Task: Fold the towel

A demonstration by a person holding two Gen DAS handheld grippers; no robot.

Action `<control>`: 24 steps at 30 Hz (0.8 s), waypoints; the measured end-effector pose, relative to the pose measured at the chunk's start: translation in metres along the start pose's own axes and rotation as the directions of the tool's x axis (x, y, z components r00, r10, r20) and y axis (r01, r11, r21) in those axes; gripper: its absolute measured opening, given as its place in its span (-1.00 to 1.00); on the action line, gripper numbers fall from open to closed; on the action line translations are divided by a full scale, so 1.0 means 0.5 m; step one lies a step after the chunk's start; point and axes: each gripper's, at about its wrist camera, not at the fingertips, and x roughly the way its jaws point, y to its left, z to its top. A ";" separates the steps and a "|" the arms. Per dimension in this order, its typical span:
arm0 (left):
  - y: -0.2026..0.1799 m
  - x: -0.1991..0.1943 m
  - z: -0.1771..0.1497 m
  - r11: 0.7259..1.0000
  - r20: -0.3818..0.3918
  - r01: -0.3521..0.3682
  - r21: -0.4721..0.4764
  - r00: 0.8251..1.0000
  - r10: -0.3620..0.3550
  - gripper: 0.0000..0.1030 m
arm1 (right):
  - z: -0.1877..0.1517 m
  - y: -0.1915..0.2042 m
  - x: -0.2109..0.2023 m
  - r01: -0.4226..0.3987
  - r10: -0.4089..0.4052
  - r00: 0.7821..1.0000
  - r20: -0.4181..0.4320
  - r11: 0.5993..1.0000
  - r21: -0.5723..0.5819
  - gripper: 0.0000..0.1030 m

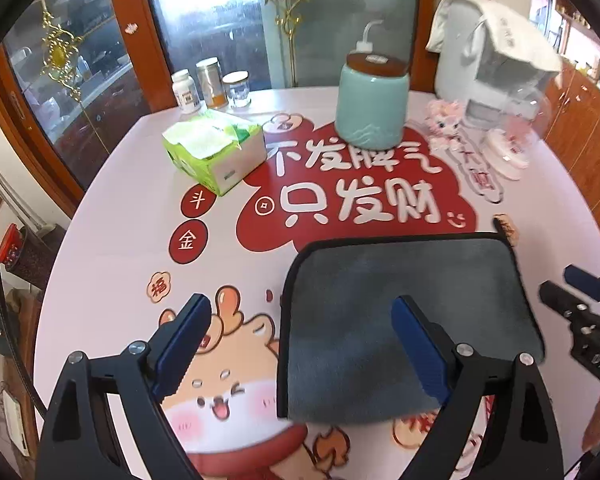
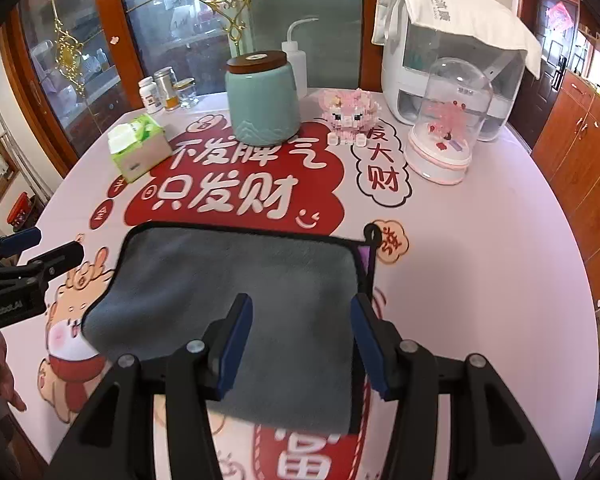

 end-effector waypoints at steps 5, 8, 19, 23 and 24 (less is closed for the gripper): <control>0.002 -0.074 -0.037 1.000 0.026 0.009 -0.007 1.000 -0.009 0.77 | -0.034 0.020 -0.057 -0.012 0.012 1.000 0.004 1.000 0.017 0.00; 0.006 -0.109 -0.063 1.000 0.019 0.010 -0.024 1.000 -0.009 0.77 | -0.057 0.030 -0.098 -0.013 0.013 1.000 0.010 1.000 0.028 0.00; 0.015 -0.249 -0.153 0.997 -0.005 0.022 -0.080 1.000 -0.022 0.77 | -0.148 0.084 -0.251 -0.034 0.033 0.999 0.028 0.999 0.032 0.00; 0.017 -0.307 -0.178 0.995 0.020 0.025 -0.093 1.000 -0.023 0.77 | -0.173 0.102 -0.296 -0.026 0.025 0.999 0.042 1.000 0.014 0.00; 0.018 -0.318 -0.184 0.995 0.024 0.025 -0.095 0.999 -0.023 0.77 | -0.179 0.106 -0.307 -0.025 0.024 0.999 0.046 1.000 0.010 0.00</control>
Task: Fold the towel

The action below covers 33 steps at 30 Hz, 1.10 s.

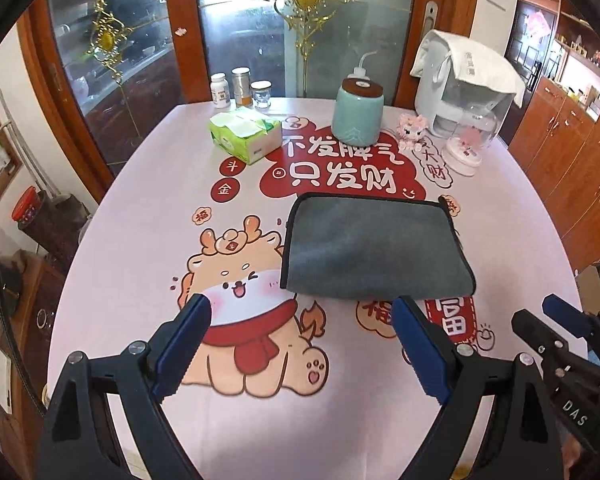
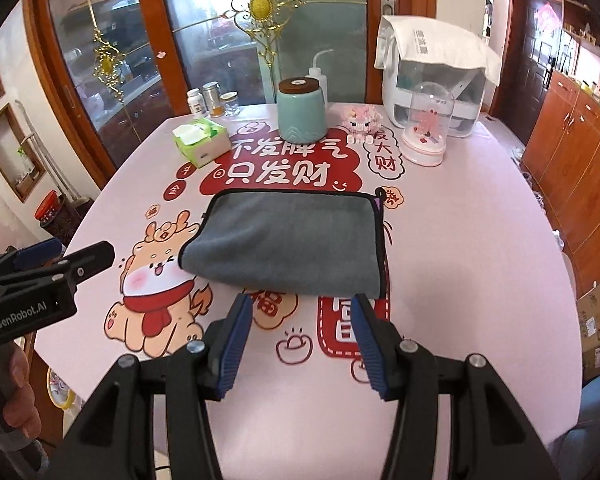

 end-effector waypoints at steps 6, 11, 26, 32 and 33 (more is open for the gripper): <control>-0.003 -0.059 -0.028 1.000 0.019 -0.006 0.002 1.000 0.006 0.77 | -0.021 0.014 -0.045 0.001 -0.001 1.000 0.006 1.000 -0.005 0.00; -0.009 -0.096 -0.042 1.000 0.041 -0.014 0.001 0.999 0.014 0.77 | -0.038 0.020 -0.066 -0.003 0.003 1.000 0.002 1.000 -0.006 0.01; -0.039 -0.147 -0.070 1.000 0.087 -0.024 0.019 0.996 0.022 0.77 | -0.058 0.025 -0.113 0.011 -0.012 0.999 0.040 1.000 0.026 0.14; -0.042 -0.151 -0.078 0.999 0.083 -0.030 0.014 0.996 0.029 0.77 | -0.064 0.020 -0.124 0.027 -0.030 0.998 0.062 0.998 0.049 0.20; -0.042 -0.151 -0.080 0.999 0.081 -0.031 0.012 0.996 0.030 0.77 | -0.065 0.021 -0.124 0.031 -0.034 0.997 0.063 0.998 0.051 0.21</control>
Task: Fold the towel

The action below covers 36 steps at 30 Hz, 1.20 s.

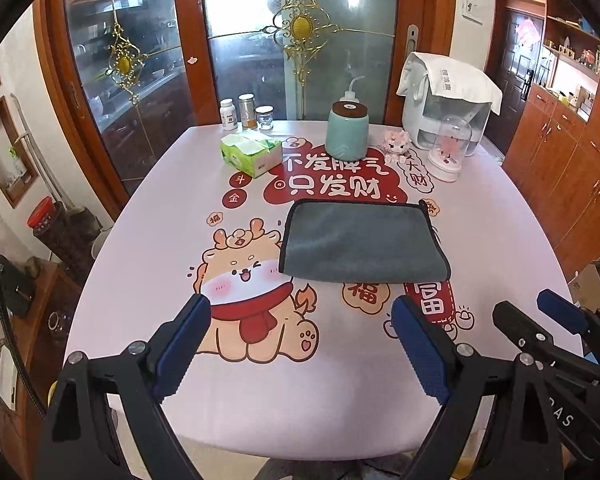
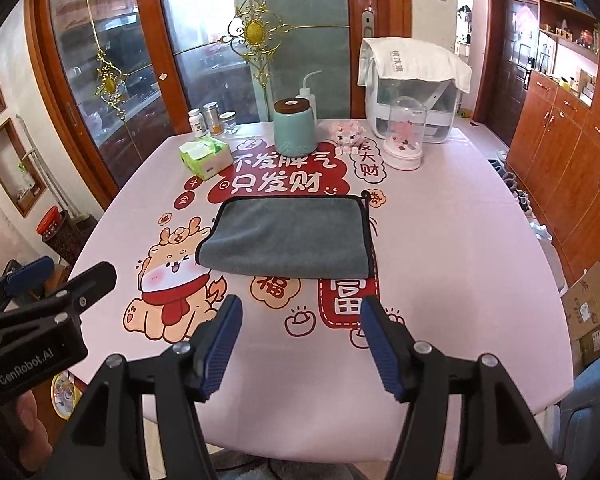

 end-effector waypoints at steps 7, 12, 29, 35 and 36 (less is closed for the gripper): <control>0.003 -0.002 -0.010 1.000 -0.001 -0.012 -0.013 1.000 0.012 0.77 | -0.007 -0.006 0.002 0.014 -0.014 1.000 -0.008 1.000 0.017 0.22; 0.010 -0.003 -0.011 0.999 0.005 -0.019 -0.026 1.000 0.019 0.77 | -0.008 0.004 -0.005 0.015 -0.015 1.000 0.004 1.000 0.005 0.22; 0.016 0.000 -0.014 0.999 0.011 -0.021 -0.026 1.000 0.022 0.77 | -0.012 0.016 -0.002 0.019 -0.019 1.000 -0.004 1.000 0.007 0.22; 0.016 -0.001 -0.016 1.000 0.013 -0.015 -0.013 1.000 0.016 0.77 | -0.012 0.015 -0.001 0.019 -0.019 1.000 -0.007 1.000 0.008 0.22; 0.015 -0.001 -0.016 1.000 0.012 -0.015 -0.010 1.000 0.015 0.77 | -0.012 0.014 0.001 0.019 -0.019 1.000 -0.008 1.000 0.010 0.22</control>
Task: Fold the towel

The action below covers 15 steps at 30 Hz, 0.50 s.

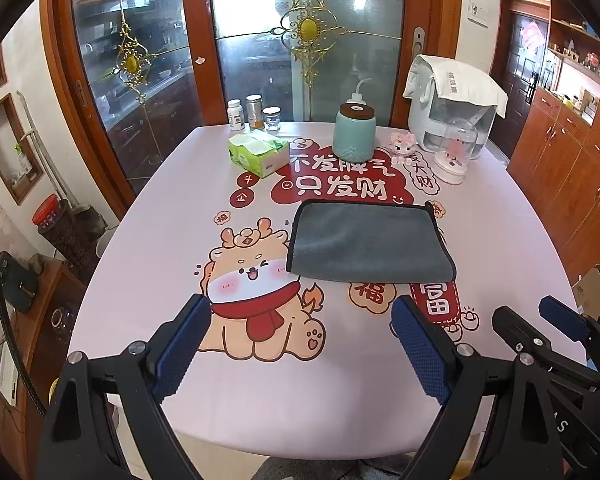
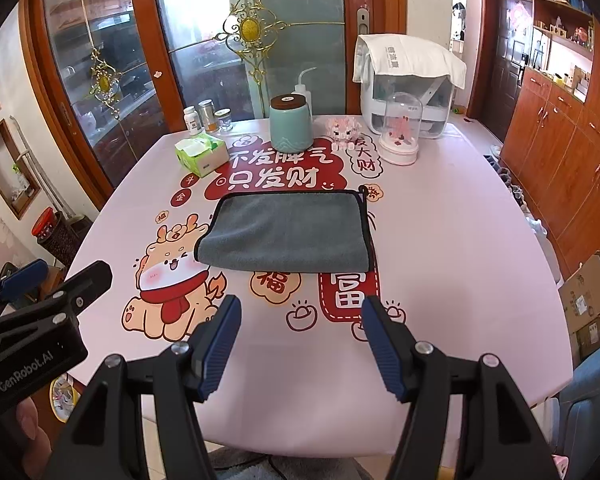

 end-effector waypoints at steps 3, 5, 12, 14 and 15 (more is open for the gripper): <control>-0.001 0.000 0.001 1.000 -0.003 0.003 0.003 1.000 -0.003 0.77 | -0.002 0.000 0.002 0.000 0.000 1.000 -0.004 1.000 0.003 0.22; -0.001 0.000 0.001 1.000 -0.003 0.002 0.004 1.000 -0.002 0.77 | -0.002 0.000 0.003 0.000 0.000 1.000 -0.004 1.000 0.004 0.22; -0.004 -0.003 -0.002 1.000 -0.008 0.005 0.016 1.000 -0.005 0.77 | -0.001 -0.001 0.003 -0.001 0.001 1.000 -0.005 1.000 0.004 0.22; -0.004 -0.003 -0.002 1.000 -0.008 0.006 0.016 1.000 -0.006 0.77 | -0.001 -0.002 0.004 -0.002 0.002 1.000 -0.005 1.000 0.004 0.22; -0.004 -0.003 -0.002 1.000 -0.008 0.005 0.015 1.000 -0.005 0.77 | -0.001 -0.002 0.003 -0.002 0.002 1.000 -0.006 1.000 0.004 0.22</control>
